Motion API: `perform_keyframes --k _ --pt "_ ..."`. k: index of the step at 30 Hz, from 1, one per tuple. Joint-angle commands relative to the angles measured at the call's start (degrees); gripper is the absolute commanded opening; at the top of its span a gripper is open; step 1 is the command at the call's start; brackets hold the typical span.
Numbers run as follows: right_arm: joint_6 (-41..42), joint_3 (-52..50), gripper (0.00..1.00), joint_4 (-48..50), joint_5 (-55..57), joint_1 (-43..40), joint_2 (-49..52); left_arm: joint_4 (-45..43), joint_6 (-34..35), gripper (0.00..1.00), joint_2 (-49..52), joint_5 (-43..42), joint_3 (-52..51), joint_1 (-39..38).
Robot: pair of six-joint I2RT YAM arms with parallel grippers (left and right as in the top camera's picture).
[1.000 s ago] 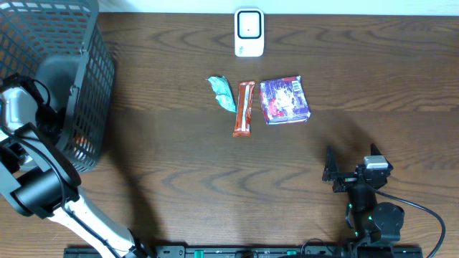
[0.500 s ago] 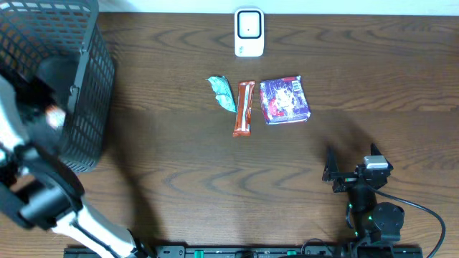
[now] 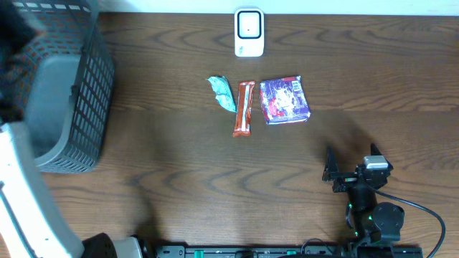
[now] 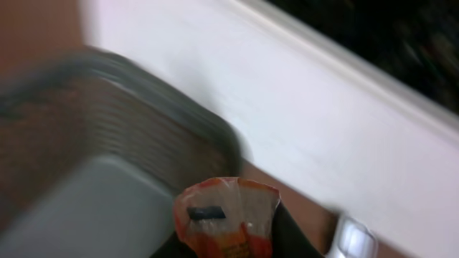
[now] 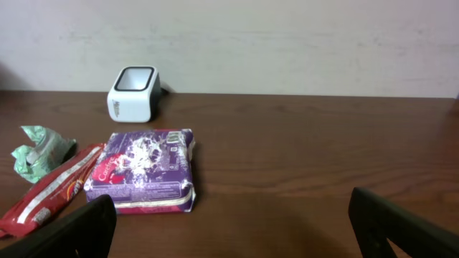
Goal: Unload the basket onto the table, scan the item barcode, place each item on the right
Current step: 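Reach the left gripper into the basket and grasp the orange packet, then carry the orange packet to the scanner and drop it beside green packet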
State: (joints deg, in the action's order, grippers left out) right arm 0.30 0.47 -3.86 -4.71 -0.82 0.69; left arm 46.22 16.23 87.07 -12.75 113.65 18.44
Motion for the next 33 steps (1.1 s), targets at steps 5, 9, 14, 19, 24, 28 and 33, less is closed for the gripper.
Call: perform_keyframes --k 5,9,14,19,24,28,33 --pt "-0.8 -0.1 0.99 -0.2 -0.3 0.5 -0.3 2.8 -6.3 0.08 8.4 2.9 -2.2 -17.9" --pt "-0.8 -0.1 0.99 -0.2 -0.3 0.5 -0.3 6.3 -6.3 0.08 14.7 4.7 -2.4 -24.3" --pt "-0.8 -0.1 0.99 -0.2 -0.3 0.5 -0.3 7.3 -6.3 0.08 24.5 4.7 -2.4 -30.0" --pt "-0.8 -0.1 0.99 -0.2 -0.3 0.5 -0.3 7.3 -6.3 0.08 33.6 4.7 -2.4 -33.0" --pt "-0.8 -0.1 0.99 -0.2 -0.3 0.5 -0.3 7.3 -6.3 0.09 40.2 4.7 -2.4 -33.8" --pt "-0.8 -0.1 0.99 -0.2 -0.3 0.5 -0.3 7.8 -6.3 0.25 42.6 4.7 -2.4 -33.8" --pt "-0.8 -0.1 0.99 -0.2 -0.3 0.5 -0.3 7.9 -6.1 0.64 42.1 3.1 -2.4 -33.8"
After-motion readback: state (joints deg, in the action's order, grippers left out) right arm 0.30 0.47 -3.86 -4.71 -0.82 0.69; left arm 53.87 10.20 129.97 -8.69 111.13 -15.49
